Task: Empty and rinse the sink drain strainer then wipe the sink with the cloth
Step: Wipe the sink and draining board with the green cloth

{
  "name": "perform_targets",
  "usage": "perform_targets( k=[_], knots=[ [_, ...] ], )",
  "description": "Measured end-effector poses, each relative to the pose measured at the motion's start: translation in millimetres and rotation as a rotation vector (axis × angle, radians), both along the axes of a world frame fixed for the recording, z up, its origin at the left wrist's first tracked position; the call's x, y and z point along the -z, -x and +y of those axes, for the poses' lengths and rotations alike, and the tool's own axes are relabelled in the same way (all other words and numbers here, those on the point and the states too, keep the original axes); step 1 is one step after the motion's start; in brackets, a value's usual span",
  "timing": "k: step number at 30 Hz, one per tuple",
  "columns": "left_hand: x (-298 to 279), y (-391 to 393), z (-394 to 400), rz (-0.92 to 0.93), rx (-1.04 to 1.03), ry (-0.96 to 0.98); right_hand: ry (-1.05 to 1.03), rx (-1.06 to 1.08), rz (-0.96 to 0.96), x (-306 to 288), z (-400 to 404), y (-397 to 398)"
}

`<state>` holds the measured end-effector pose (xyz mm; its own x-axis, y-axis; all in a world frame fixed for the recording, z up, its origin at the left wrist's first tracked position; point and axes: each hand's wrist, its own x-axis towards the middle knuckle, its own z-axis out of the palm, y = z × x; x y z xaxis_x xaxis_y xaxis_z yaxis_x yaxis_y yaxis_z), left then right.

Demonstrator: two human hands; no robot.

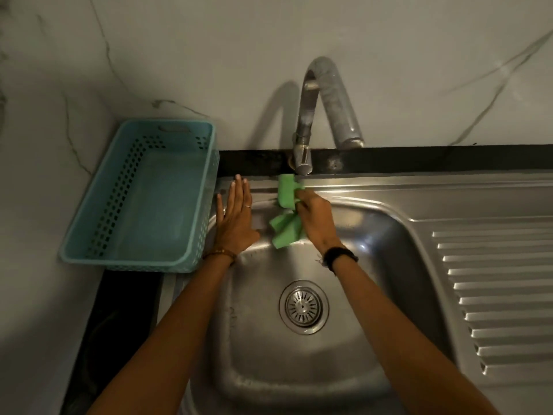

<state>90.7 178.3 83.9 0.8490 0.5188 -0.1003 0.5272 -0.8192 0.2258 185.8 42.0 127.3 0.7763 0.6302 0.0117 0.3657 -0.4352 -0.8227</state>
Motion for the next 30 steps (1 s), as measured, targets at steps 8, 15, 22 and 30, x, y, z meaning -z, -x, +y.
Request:
perform_targets(
  k=[8,15,22,30],
  knots=[
    [-5,-9,-73,-0.002,0.178,-0.158,-0.812,0.33,1.044,-15,-158,-42],
    [-24,-96,-126,-0.086,0.286,-0.157,-1.107,0.354,0.992,-47,-246,-100],
    [-27,-121,-136,-0.212,0.092,-0.04,-0.384,0.371,0.629,-36,-253,-196],
    [-31,-130,-132,-0.208,0.009,0.008,0.579,-0.014,-0.414,34,-152,-134]
  ],
)
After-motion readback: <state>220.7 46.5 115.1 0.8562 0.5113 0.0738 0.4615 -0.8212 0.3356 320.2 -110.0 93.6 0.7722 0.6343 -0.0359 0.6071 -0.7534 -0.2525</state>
